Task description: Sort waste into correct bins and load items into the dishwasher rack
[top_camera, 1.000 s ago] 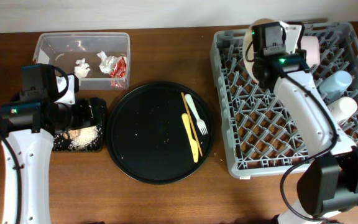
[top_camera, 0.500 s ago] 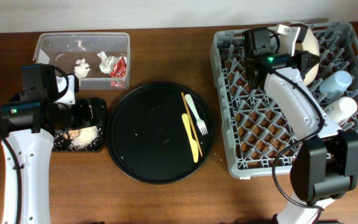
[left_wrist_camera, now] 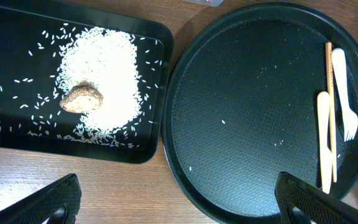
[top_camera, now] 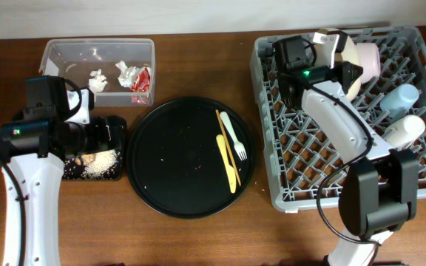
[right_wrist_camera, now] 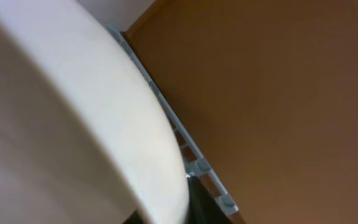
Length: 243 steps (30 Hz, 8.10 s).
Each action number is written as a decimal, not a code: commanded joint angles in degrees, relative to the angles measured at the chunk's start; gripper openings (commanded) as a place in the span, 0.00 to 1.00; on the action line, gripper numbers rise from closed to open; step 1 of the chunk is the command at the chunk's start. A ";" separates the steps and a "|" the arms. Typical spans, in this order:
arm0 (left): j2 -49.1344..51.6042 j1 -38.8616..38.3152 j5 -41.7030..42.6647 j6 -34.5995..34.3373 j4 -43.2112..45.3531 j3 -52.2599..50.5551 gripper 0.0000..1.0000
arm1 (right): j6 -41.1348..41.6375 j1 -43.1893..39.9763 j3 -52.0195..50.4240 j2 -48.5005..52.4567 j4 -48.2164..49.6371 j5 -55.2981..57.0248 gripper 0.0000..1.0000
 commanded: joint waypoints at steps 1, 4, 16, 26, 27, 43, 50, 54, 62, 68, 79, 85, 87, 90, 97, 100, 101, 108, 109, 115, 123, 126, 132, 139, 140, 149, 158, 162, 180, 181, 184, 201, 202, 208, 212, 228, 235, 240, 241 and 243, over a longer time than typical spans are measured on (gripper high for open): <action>-0.48 0.31 1.01 -0.61 0.00 -0.31 0.99 | 0.50 1.07 0.04 1.33 -2.12 -0.37 0.76; -0.48 0.31 1.01 -0.61 -0.02 -0.31 0.99 | 0.50 1.38 0.04 1.31 -5.73 -0.33 0.98; -0.48 0.31 1.03 -0.61 -0.04 -0.31 0.99 | 0.48 5.73 0.15 -26.32 -14.34 -32.52 1.00; -0.48 0.31 2.32 -0.61 -0.02 -0.31 0.99 | 3.10 -7.69 0.02 -18.53 -8.02 -36.41 0.04; -0.48 0.31 2.32 -0.61 -0.04 -0.31 0.99 | 3.13 -7.69 0.02 -16.13 -8.39 -37.29 0.04; -0.48 0.31 2.29 -0.57 -0.02 -0.31 0.99 | -4.72 -7.69 0.57 -25.79 -17.49 -64.46 0.55; -0.44 0.31 2.29 -0.59 0.15 -0.31 0.99 | -8.74 7.23 0.42 -18.84 -25.79 -91.10 0.71; -0.44 0.31 2.27 -0.59 0.00 -0.31 0.99 | -3.93 15.74 0.42 -4.39 -23.69 -85.68 0.65; -0.44 0.31 2.29 -0.59 -0.09 -0.31 0.99 | -2.45 16.02 0.42 7.63 -16.41 -73.11 0.63; -0.44 0.31 2.29 -0.59 -0.90 -0.31 0.99 | -2.43 14.29 0.39 11.56 -15.69 -73.40 0.63; -0.44 0.31 2.29 -0.59 -0.94 -0.31 0.99 | -0.48 14.51 0.79 12.37 -16.48 -76.37 0.51; -0.44 0.31 2.29 -0.57 -1.14 -0.31 0.99 | 2.10 15.15 -1.38 13.25 -13.22 -76.37 0.50; -0.44 0.31 2.27 -0.57 -1.14 -0.31 0.99 | 2.08 15.15 -1.46 13.25 -12.83 -76.37 0.47; -0.44 0.31 2.29 -0.57 -1.14 -0.31 0.99 | 2.10 15.15 -1.64 13.25 -12.79 -76.37 0.42; -0.44 0.31 2.29 -0.57 -1.36 -0.31 0.99 | 2.10 15.15 -1.57 13.22 -13.99 -76.41 0.22; -0.44 0.31 2.27 -0.57 -1.36 -0.31 0.99 | 2.08 15.15 -0.09 12.11 -16.59 -76.39 0.20; -0.44 0.31 2.29 -0.57 -1.36 -0.31 0.99 | 2.08 15.15 1.49 10.69 -17.70 -76.39 0.20; -0.44 0.31 2.27 -0.57 -1.49 -0.31 0.99 | 2.03 13.90 2.10 -4.09 -23.76 -74.84 0.21; -0.44 0.31 2.27 -0.57 -1.49 -0.31 0.99 | 1.84 13.46 2.10 -6.19 -24.68 -74.75 0.21; -0.44 0.31 2.27 -0.57 -1.46 -0.31 0.99 | -2.60 -1.66 1.97 -14.95 -33.73 -64.13 0.20; -0.44 0.31 2.27 -0.57 -1.33 -0.31 0.99 | -27.10 -20.59 1.38 -9.35 -29.59 -65.29 0.20; -0.44 0.31 2.27 -0.57 -1.33 -0.31 0.99 | -31.69 -21.29 -1.29 -6.88 -27.98 -65.90 0.20; -0.44 0.31 2.29 -0.57 -1.33 -0.31 0.99 | -30.93 -21.24 -8.22 -5.68 -24.90 -66.97 0.20; -0.44 0.31 2.29 -0.57 -1.40 -0.31 0.99 | -27.19 -21.29 -7.37 -6.47 -26.47 -64.32 0.55; -0.44 0.31 2.29 -0.57 -1.40 -0.31 0.99 | -26.21 -21.29 -6.36 -7.32 -26.69 -64.35 0.57; -0.44 0.31 2.29 -0.57 -1.29 -0.31 0.99 | -15.10 5.07 5.51 -11.80 -33.09 -91.41 0.73; -0.44 0.31 2.27 -0.57 -1.29 -0.31 0.99 | 0.79 22.12 4.15 7.93 -24.96 -76.46 0.79; -0.44 0.31 2.27 -0.57 -1.29 -0.31 0.99 | 0.83 18.73 4.15 13.79 -23.61 -75.91 0.46; -0.44 0.31 2.29 -0.57 -1.31 -0.31 0.99 | 0.35 16.39 5.66 12.66 -25.79 -82.77 0.44; -0.44 0.31 2.29 -0.57 -1.31 -0.31 0.99 | 0.33 16.65 5.73 12.66 -25.81 -83.32 0.44; -0.44 0.31 2.27 -0.57 -1.33 -0.31 0.99 | 0.37 17.38 3.45 12.87 -23.76 -83.32 0.44; -0.44 0.31 2.27 -0.57 -1.31 -0.31 0.99 | 4.66 17.44 -4.44 12.90 -14.32 -77.90 0.12; -0.44 0.31 2.27 -0.57 -1.31 -0.31 0.99 | 4.66 17.44 -4.44 12.90 -14.32 -77.88 0.10; -0.44 0.31 2.27 -0.57 -1.31 -0.31 0.99 | 4.81 17.38 -0.50 8.76 -17.38 -78.71 0.04; -0.44 0.31 2.27 -0.57 -1.31 -0.31 0.99 | 1.75 17.33 1.57 2.27 -21.68 -78.71 0.04; -0.44 0.31 2.27 -0.57 -1.33 -0.31 0.99 | -36.79 -24.79 -2.08 -11.87 -26.67 -63.39 0.04; -0.44 0.31 2.27 -0.57 -1.33 -0.31 0.99 | -36.83 -27.34 -2.60 -4.96 -22.01 -63.01 0.04; -0.44 0.31 2.29 -0.57 -1.38 -0.31 0.99 | -36.81 -27.34 -5.68 -2.93 -19.12 -63.30 0.04; -0.44 0.31 2.29 -0.57 -1.42 -0.31 0.99 | -36.81 -27.34 -5.86 -2.93 -18.84 -63.32 0.04; -0.44 0.31 2.29 -0.57 -1.57 -0.31 0.99 | -36.79 -27.34 -5.86 -2.93 -18.69 -63.84 0.04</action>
